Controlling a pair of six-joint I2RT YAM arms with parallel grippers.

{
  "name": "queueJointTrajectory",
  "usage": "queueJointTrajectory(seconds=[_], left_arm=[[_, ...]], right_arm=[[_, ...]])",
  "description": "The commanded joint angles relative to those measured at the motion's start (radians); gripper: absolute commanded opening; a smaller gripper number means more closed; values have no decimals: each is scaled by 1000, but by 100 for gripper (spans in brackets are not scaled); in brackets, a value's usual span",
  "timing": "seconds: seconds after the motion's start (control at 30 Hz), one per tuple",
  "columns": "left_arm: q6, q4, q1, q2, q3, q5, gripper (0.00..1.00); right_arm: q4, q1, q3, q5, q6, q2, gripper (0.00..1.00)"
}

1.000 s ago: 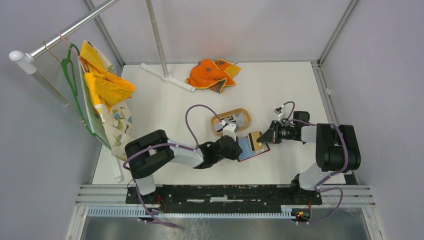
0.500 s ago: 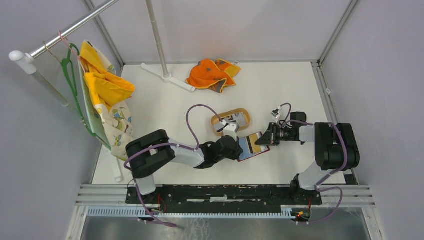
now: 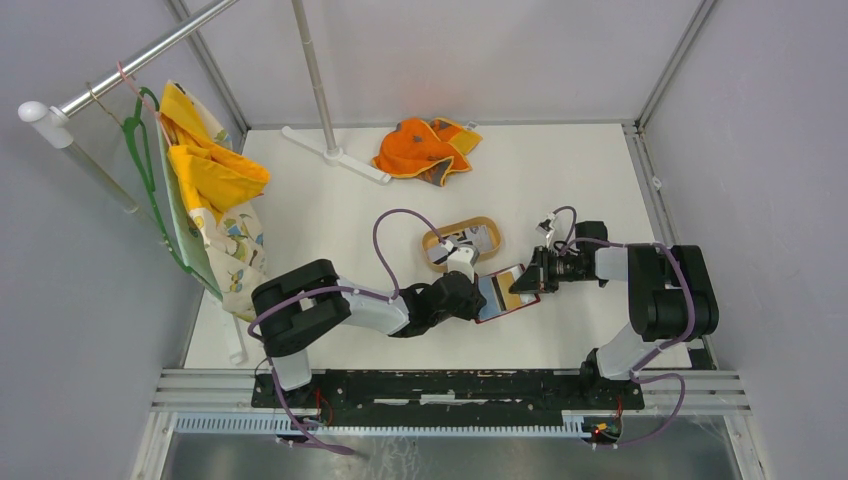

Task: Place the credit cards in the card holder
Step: Insert the credit card into the card holder.

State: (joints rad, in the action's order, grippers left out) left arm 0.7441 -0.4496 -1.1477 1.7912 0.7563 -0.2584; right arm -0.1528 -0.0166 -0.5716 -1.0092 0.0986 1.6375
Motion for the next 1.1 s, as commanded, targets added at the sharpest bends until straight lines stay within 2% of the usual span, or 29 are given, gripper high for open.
queueJointTrajectory(seconds=[0.0, 0.63, 1.07], left_arm=[[8, 38, -4, 26, 20, -28, 2], [15, 59, -4, 19, 18, -40, 2], [15, 83, -5, -42, 18, -20, 5]], right_arm=[[-41, 11, -18, 70, -49, 0, 0], [-17, 49, -17, -34, -15, 34, 0], [75, 46, 9, -52, 51, 39, 6]])
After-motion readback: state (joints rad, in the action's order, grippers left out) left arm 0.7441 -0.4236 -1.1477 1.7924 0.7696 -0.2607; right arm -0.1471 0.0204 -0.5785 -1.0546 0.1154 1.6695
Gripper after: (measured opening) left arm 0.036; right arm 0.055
